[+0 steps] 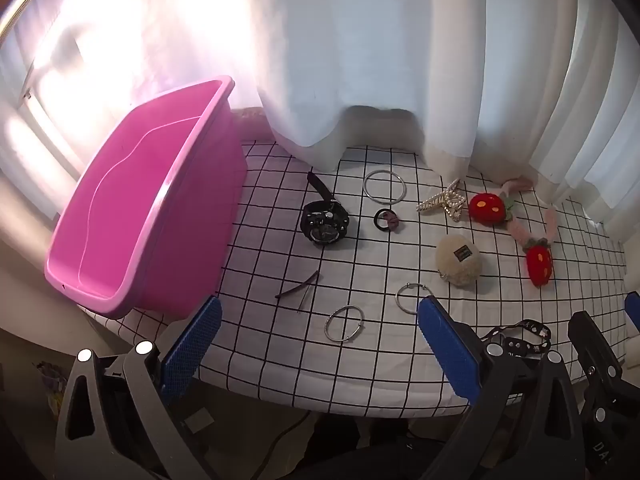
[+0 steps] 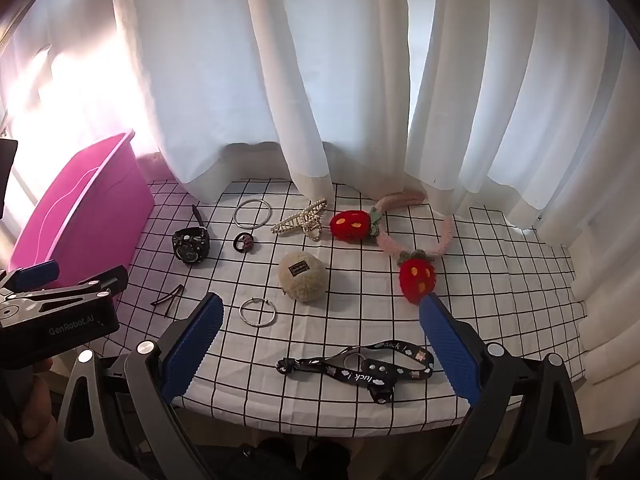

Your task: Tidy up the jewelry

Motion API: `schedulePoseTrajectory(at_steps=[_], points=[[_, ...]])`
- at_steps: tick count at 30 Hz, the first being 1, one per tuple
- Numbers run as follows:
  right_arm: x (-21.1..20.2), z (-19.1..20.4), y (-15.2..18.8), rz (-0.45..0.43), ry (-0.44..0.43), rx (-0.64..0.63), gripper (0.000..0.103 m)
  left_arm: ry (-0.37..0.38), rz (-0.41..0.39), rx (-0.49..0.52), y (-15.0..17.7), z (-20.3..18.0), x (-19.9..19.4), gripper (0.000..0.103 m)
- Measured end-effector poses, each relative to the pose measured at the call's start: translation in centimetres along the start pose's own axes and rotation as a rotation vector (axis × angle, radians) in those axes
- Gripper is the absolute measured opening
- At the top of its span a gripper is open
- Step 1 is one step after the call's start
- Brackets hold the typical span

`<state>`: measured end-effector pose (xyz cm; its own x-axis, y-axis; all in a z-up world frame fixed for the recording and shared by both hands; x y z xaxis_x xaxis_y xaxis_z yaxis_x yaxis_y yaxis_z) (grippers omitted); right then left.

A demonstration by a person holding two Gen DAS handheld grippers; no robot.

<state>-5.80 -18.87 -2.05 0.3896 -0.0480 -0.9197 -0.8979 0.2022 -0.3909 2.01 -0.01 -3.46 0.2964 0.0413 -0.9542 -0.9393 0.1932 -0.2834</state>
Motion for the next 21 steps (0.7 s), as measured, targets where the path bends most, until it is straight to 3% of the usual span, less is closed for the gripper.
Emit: schedulePoseTrajectory(at_steps=[21], points=[[0.28,-0.02,0.05,0.004,-0.006,0.002,0.094,-0.001,0.002,0.001,-0.13,-0.22,-0.10,0.097]])
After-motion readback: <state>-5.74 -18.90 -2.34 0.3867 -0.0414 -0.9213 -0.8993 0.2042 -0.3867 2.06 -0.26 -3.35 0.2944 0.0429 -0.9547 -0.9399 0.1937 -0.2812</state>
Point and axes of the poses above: each gripper's, at about its wrist camera, not at the fingertips, and x roughly the way its jaws point, z to its left, y to its underside, the point moved 4 cm from there along x, roughly the way its jaws point, and after that the axes turned 13 degrees about z, right-handed, at the moved point
